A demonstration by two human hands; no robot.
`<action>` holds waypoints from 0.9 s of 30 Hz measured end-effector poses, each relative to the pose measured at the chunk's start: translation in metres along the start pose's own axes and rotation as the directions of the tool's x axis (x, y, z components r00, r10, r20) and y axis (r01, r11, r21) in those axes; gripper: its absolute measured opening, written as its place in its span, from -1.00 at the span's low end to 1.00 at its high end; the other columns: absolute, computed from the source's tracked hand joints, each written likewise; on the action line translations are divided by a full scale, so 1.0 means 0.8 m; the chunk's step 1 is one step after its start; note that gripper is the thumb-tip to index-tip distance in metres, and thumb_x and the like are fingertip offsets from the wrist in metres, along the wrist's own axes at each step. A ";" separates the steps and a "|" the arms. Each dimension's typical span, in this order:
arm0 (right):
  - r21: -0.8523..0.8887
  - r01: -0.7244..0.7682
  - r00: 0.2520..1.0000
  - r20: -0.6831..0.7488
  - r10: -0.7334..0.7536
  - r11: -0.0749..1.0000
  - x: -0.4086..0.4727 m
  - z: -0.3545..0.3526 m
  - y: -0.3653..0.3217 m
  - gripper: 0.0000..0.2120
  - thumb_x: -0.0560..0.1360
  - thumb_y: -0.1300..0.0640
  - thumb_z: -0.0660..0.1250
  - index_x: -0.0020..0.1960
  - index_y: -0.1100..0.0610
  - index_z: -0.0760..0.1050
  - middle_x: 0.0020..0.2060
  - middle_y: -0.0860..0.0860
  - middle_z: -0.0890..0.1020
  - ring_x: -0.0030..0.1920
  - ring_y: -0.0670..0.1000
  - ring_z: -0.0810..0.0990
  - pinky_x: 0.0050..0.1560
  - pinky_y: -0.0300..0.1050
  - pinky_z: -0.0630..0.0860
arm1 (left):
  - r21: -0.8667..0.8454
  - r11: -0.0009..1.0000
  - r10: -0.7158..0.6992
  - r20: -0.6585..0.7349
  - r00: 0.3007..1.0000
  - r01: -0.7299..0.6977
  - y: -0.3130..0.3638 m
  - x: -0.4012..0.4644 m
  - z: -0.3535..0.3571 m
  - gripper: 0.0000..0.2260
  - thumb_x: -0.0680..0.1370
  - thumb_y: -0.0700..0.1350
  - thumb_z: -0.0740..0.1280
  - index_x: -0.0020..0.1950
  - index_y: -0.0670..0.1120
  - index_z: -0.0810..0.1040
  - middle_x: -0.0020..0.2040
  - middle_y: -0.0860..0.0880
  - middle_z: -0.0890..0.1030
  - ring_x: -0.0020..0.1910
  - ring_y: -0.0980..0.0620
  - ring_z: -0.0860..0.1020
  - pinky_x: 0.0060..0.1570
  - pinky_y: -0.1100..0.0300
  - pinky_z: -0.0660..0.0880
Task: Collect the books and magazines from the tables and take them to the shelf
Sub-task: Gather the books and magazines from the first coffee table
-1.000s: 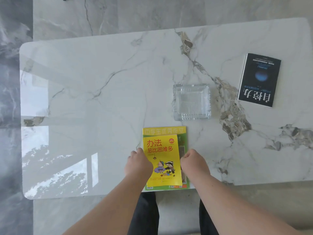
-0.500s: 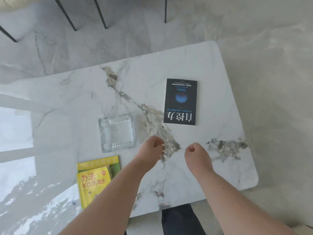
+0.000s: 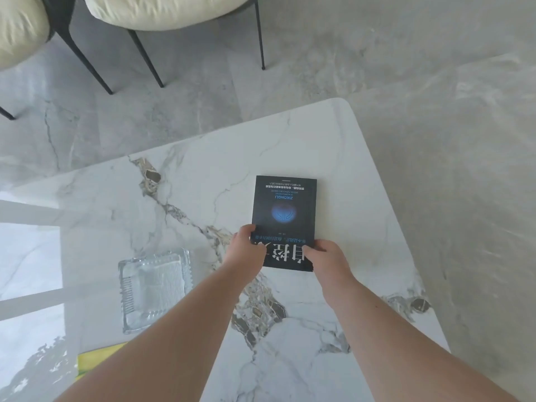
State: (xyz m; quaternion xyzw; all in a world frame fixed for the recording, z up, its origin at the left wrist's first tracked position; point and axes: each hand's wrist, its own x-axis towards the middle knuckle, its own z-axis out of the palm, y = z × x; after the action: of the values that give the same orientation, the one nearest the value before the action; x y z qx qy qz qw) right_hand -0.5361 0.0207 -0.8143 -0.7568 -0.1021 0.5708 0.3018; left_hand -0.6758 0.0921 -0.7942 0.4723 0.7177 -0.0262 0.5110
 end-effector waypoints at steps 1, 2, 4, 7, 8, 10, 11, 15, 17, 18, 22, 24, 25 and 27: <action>-0.004 0.001 1.000 0.008 -0.001 1.000 -0.004 0.003 0.000 -0.80 0.38 0.14 0.35 0.00 0.11 0.58 -0.08 0.09 0.70 -0.07 0.13 0.64 -0.09 -0.03 0.52 | 0.000 1.000 -0.002 0.016 1.000 0.002 -0.002 -0.004 -0.002 -0.49 0.51 -0.25 0.14 0.46 0.01 0.35 0.25 -0.09 0.53 -0.16 -0.04 0.49 -0.32 0.19 0.42; -0.015 0.008 1.000 0.009 -0.008 1.000 -0.012 0.004 0.001 -0.83 0.44 0.20 0.35 0.03 0.07 0.52 -0.07 0.08 0.65 -0.07 0.12 0.61 -0.09 -0.02 0.53 | -0.008 1.000 -0.007 0.041 0.999 0.008 -0.004 -0.009 -0.004 -0.51 0.52 -0.27 0.13 0.45 -0.02 0.36 0.24 -0.07 0.52 -0.18 -0.04 0.49 -0.35 0.20 0.42; 0.020 0.019 1.000 0.019 -0.019 1.000 -0.031 0.002 0.003 -0.77 0.54 0.31 0.28 0.03 -0.02 0.43 -0.03 0.07 0.59 -0.07 0.10 0.60 -0.07 0.05 0.60 | -0.044 0.998 -0.031 0.119 0.992 0.037 -0.012 -0.024 -0.010 -0.56 0.55 -0.29 0.13 0.42 -0.07 0.37 0.18 -0.03 0.52 -0.22 0.00 0.51 -0.34 0.16 0.47; 0.045 0.086 0.994 0.065 -0.089 0.995 -0.081 -0.011 0.002 -0.74 0.58 0.32 0.24 0.07 -0.05 0.47 -0.01 0.10 0.64 -0.04 0.10 0.65 -0.12 0.05 0.66 | -0.095 0.995 -0.019 0.166 0.986 0.035 -0.031 -0.054 -0.033 -0.60 0.57 -0.26 0.17 0.41 -0.07 0.39 0.24 0.01 0.50 -0.22 0.02 0.52 -0.33 0.22 0.49; 0.025 0.122 0.989 0.080 -0.124 0.992 -0.098 -0.018 0.001 -0.73 0.58 0.31 0.25 0.08 -0.05 0.49 -0.02 0.09 0.66 -0.06 0.08 0.66 -0.13 0.04 0.66 | -0.085 0.996 0.027 0.140 0.990 -0.016 -0.039 -0.063 -0.044 -0.60 0.57 -0.23 0.17 0.40 -0.03 0.39 0.29 0.02 0.48 -0.14 -0.02 0.54 -0.27 0.22 0.52; -0.026 0.170 0.981 0.099 -0.167 0.985 -0.132 -0.026 0.001 -0.72 0.57 0.31 0.26 0.10 -0.05 0.54 -0.06 0.04 0.68 -0.10 0.05 0.65 -0.10 0.06 0.64 | -0.086 0.983 0.164 0.018 0.986 -0.162 -0.059 -0.085 -0.076 -0.61 0.55 -0.23 0.17 0.36 0.04 0.42 0.34 0.05 0.48 0.06 0.02 0.52 0.02 0.16 0.50; -0.041 0.178 0.979 0.104 -0.173 0.983 -0.149 -0.024 0.003 -0.72 0.57 0.31 0.26 0.09 -0.03 0.57 -0.08 0.01 0.69 -0.12 0.03 0.65 -0.07 0.05 0.62 | -0.091 0.966 0.240 -0.054 0.969 -0.244 -0.070 -0.097 -0.095 -0.61 0.55 -0.24 0.17 0.32 0.07 0.43 0.33 0.08 0.49 0.11 0.06 0.50 0.12 0.15 0.47; -0.081 0.149 0.970 0.204 -0.130 0.986 -0.207 0.020 0.018 -0.77 0.54 0.28 0.30 0.00 0.01 0.66 -0.17 -0.01 0.72 -0.14 0.01 0.64 -0.02 -0.05 0.51 | 0.039 0.869 0.495 -0.116 0.861 -0.494 -0.122 -0.141 -0.170 -0.57 0.53 -0.29 0.22 0.32 0.09 0.46 0.24 0.21 0.43 0.31 0.05 0.41 0.30 0.19 0.35; -0.110 0.126 0.957 0.276 -0.091 0.986 -0.236 0.060 0.030 -0.83 0.53 0.24 0.32 -0.03 0.06 0.68 -0.16 0.05 0.71 -0.10 0.08 0.63 0.05 -0.01 0.47 | 0.178 0.780 0.612 -0.018 0.791 -0.600 -0.151 -0.162 -0.202 -0.56 0.54 -0.27 0.27 0.39 0.06 0.44 0.35 0.14 0.43 0.45 0.05 0.29 0.37 0.30 0.18; -0.136 0.118 0.947 0.313 -0.071 0.984 -0.248 0.082 0.036 -0.86 0.53 0.21 0.33 -0.05 0.08 0.68 -0.17 0.06 0.71 -0.11 0.09 0.63 0.08 0.00 0.47 | 0.247 0.731 0.644 0.058 0.763 -0.636 -0.165 -0.171 -0.214 -0.55 0.55 -0.21 0.30 0.43 0.05 0.41 0.42 0.11 0.41 0.50 0.05 0.23 0.39 0.30 0.12; -0.161 0.105 0.908 0.418 -0.029 0.981 -0.299 0.182 0.074 -0.83 0.54 0.07 0.35 -0.14 0.11 0.66 -0.25 0.06 0.73 -0.20 0.08 0.67 0.02 0.01 0.52 | 0.358 0.772 0.383 0.397 0.834 -0.525 -0.243 -0.204 -0.253 -0.63 0.60 0.02 0.28 0.41 0.11 0.41 0.31 0.07 0.54 0.31 0.00 0.48 0.25 0.15 0.41; -0.191 0.100 0.897 0.441 -0.006 0.976 -0.317 0.231 0.100 -0.78 0.54 0.00 0.34 -0.16 0.11 0.64 -0.25 0.07 0.71 -0.21 0.09 0.64 -0.01 0.01 0.49 | 0.323 0.851 0.245 0.453 0.857 -0.414 -0.298 -0.218 -0.269 -0.83 0.62 -0.03 0.23 0.20 0.07 0.51 0.02 0.05 0.58 0.02 -0.05 0.56 -0.10 0.17 0.48; -0.203 0.080 0.891 0.454 0.022 0.976 -0.324 0.250 0.113 -0.75 0.54 -0.04 0.34 -0.16 0.10 0.64 -0.24 0.08 0.69 -0.20 0.10 0.62 -0.01 0.01 0.46 | 0.298 0.883 0.212 0.437 0.874 -0.363 -0.327 -0.222 -0.275 -0.88 0.63 -0.06 0.21 0.12 0.06 0.50 -0.06 0.04 0.55 -0.08 -0.05 0.53 -0.22 0.19 0.44; -0.107 -0.091 0.862 0.490 0.132 0.990 -0.324 0.274 0.145 -0.70 0.51 -0.12 0.29 -0.15 0.09 0.62 -0.24 0.06 0.65 -0.24 0.07 0.59 -0.07 -0.04 0.44 | 0.236 0.939 0.162 0.343 0.925 -0.251 -0.392 -0.224 -0.284 -0.87 0.64 -0.09 0.18 0.11 0.02 0.51 -0.10 0.01 0.53 -0.14 -0.04 0.48 -0.29 0.22 0.39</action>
State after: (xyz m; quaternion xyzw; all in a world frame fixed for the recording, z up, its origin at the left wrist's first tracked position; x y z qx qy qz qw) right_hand -0.8462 -0.1267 -0.7090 -0.6011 -0.1550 0.7577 0.2015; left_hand -1.0519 -0.0796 -0.6897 0.6019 0.5607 -0.1473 0.5492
